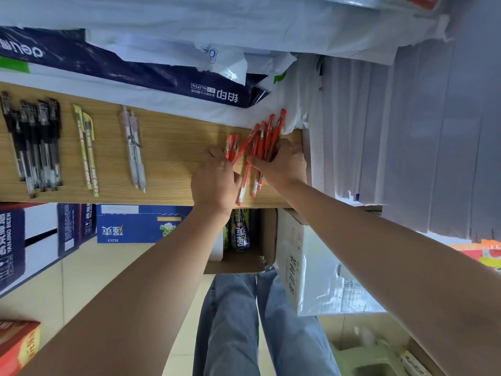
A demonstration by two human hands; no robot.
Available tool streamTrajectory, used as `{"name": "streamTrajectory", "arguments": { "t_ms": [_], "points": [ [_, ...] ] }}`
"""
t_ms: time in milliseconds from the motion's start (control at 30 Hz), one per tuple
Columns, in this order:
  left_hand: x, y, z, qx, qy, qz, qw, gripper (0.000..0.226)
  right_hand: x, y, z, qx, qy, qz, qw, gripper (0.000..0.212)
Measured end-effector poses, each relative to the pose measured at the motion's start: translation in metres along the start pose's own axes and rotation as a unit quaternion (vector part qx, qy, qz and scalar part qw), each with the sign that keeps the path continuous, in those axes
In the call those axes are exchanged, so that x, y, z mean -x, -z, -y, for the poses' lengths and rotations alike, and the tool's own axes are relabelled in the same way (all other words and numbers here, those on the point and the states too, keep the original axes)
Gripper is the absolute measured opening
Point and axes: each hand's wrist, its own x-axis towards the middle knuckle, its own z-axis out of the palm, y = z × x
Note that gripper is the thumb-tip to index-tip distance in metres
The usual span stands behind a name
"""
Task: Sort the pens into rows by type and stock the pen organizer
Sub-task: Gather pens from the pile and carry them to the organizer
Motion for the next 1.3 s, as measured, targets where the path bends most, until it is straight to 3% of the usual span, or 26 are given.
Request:
{"name": "streamTrajectory", "arguments": {
  "t_ms": [133,367,500,567,667,833,900,967,1100,1300],
  "points": [
    [-0.003,-0.002,0.003,-0.026,-0.002,0.003,1.000,0.026,0.002,-0.002,0.010,0.025,0.000,0.011,1.000,0.042],
    [-0.004,-0.001,0.008,0.090,0.039,0.019,0.995,0.030,0.006,-0.011,0.017,0.050,0.007,0.004,0.999,0.041],
    [-0.003,-0.005,0.021,0.184,0.042,0.034,0.981,0.025,0.006,-0.016,0.020,0.055,0.009,0.005,0.998,0.021],
    [-0.002,-0.007,0.026,0.228,0.037,0.046,0.972,0.024,0.006,-0.015,0.018,0.039,0.021,0.015,0.999,0.017],
    [0.001,-0.007,0.029,0.300,0.036,0.063,0.951,0.025,0.009,-0.006,0.015,-0.015,0.038,0.055,0.998,0.028],
    [0.013,0.005,0.028,0.378,0.032,0.067,0.923,0.034,0.027,0.014,0.019,-0.096,0.039,0.124,0.987,0.010],
    [0.019,0.016,0.029,0.437,0.033,0.074,0.896,0.043,0.039,0.025,0.026,-0.121,0.037,0.137,0.982,0.013],
    [0.025,0.032,0.028,0.468,0.033,0.077,0.880,0.038,0.055,0.041,0.038,-0.136,0.043,0.148,0.979,0.015],
    [0.043,0.086,0.018,0.471,0.008,0.076,0.879,0.022,0.093,0.085,0.068,-0.201,0.064,0.159,0.965,0.016],
    [0.090,0.191,-0.016,0.479,-0.043,0.080,0.873,0.015,0.155,0.170,0.107,-0.279,0.108,0.127,0.946,0.014]
  ]
}}
